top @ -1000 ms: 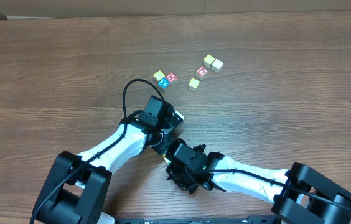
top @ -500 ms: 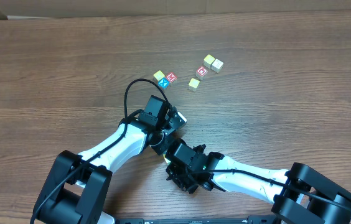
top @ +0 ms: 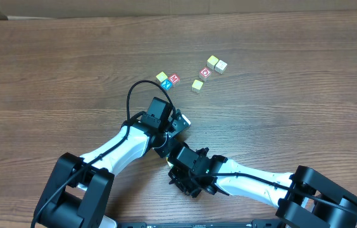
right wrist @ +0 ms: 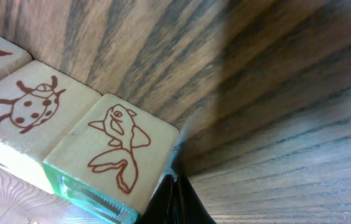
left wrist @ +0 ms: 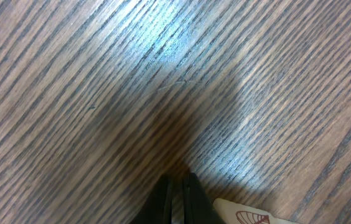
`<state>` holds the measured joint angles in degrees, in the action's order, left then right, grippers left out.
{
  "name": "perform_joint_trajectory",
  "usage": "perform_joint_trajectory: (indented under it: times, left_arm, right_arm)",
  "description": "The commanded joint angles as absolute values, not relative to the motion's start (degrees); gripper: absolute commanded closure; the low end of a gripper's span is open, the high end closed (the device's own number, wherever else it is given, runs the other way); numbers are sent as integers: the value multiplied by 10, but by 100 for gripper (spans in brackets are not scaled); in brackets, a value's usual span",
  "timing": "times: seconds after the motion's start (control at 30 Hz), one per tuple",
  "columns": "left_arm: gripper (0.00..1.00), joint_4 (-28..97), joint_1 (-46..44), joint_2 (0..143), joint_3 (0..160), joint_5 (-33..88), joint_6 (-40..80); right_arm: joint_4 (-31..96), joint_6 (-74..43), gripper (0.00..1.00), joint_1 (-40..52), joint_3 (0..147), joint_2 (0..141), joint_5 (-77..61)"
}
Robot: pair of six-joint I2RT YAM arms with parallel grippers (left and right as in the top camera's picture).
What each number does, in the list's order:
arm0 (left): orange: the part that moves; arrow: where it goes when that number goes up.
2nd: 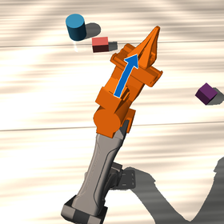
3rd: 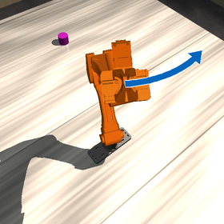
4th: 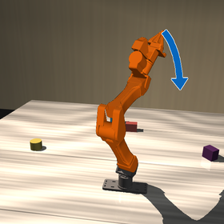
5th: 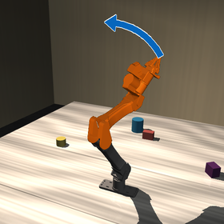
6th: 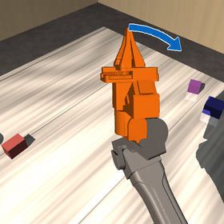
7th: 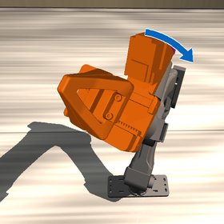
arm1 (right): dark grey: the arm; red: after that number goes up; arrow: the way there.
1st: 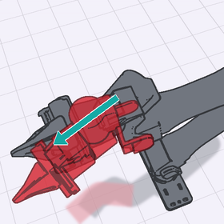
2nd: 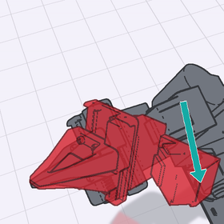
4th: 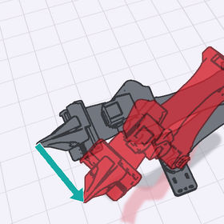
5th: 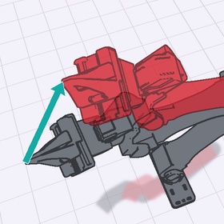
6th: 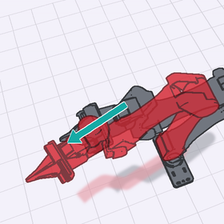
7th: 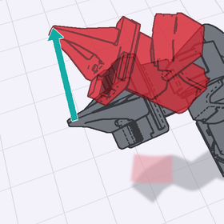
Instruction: Flip 5 blocks
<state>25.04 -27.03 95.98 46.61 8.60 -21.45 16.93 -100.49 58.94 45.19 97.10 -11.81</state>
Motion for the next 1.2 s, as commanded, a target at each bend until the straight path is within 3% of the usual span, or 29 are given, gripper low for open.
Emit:
perform_joint_trajectory:
  times: [0.0,1.17]
  left_arm:
    - [96,269,-293,1004,424,161,-219]
    - [96,254,-328,1004,424,119,-217]
  right_arm:
    - [150,-1001,96,585,460,984,-84]
    - [135,-1001,96,586,460,984,-84]
